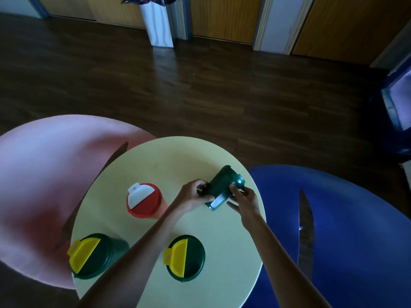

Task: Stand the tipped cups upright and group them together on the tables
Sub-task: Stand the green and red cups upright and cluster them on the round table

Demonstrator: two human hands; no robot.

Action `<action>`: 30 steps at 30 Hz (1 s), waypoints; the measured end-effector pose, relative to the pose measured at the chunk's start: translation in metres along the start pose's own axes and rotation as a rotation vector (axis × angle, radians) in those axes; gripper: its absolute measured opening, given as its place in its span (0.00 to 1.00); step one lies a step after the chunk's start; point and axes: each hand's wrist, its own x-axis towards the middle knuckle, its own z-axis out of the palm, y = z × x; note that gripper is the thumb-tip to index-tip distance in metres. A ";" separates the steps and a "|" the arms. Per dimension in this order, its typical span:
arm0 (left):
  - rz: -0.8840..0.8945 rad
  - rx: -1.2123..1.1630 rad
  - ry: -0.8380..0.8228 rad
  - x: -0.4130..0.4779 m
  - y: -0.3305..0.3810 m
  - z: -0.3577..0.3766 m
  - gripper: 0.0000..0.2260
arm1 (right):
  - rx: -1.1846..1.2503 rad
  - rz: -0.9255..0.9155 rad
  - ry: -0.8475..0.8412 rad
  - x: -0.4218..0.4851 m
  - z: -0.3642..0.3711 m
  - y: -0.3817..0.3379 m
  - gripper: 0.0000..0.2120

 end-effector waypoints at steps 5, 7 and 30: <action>0.117 -0.122 0.133 0.004 0.015 -0.003 0.22 | 0.012 -0.212 -0.017 0.000 0.004 -0.031 0.23; 0.169 -0.182 0.176 0.005 0.027 -0.007 0.24 | -0.075 -0.317 -0.038 0.000 0.005 -0.049 0.28; 0.142 -0.257 0.000 -0.005 -0.001 0.027 0.26 | -0.408 -0.490 -0.250 -0.020 -0.038 -0.007 0.34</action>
